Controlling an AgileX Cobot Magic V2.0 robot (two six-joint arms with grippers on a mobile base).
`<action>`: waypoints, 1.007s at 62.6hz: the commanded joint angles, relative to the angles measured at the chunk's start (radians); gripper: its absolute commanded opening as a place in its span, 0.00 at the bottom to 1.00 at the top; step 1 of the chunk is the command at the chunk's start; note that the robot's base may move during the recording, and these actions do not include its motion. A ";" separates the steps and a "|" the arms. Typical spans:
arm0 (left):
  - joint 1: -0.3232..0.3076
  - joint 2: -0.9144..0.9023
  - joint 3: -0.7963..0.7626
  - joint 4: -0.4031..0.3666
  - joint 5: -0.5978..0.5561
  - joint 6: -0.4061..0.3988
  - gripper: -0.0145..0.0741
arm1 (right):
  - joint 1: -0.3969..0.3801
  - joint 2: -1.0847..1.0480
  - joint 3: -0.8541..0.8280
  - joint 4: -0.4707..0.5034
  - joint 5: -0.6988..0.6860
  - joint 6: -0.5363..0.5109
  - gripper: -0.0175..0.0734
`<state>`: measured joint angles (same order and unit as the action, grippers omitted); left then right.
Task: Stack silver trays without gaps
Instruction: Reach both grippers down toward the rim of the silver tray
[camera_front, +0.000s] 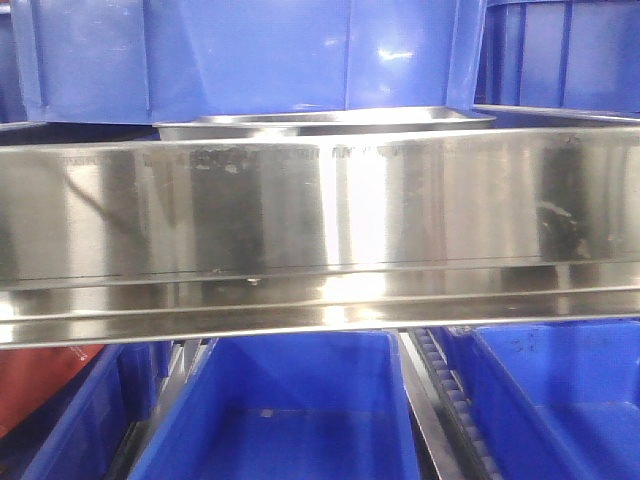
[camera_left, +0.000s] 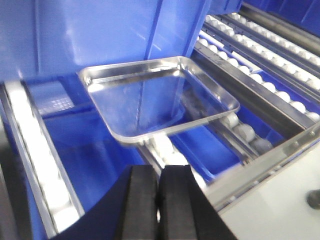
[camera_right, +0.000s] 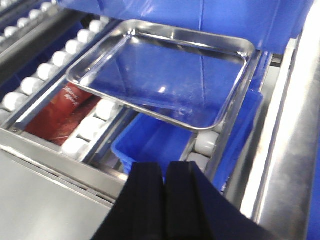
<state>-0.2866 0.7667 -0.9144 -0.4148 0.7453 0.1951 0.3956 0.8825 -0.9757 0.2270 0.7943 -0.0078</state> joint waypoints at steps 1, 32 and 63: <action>-0.011 0.046 -0.049 0.069 -0.054 -0.058 0.15 | 0.007 0.016 -0.012 -0.117 -0.057 0.139 0.10; -0.048 0.324 -0.074 0.167 -0.215 -0.195 0.15 | 0.007 0.309 -0.167 -0.275 -0.075 0.339 0.12; -0.050 0.557 -0.323 0.158 -0.136 -0.165 0.15 | 0.007 0.442 -0.271 -0.302 -0.094 0.339 0.12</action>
<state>-0.3289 1.3037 -1.2100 -0.2517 0.6301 0.0068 0.4016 1.3197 -1.2357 -0.0614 0.7405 0.3311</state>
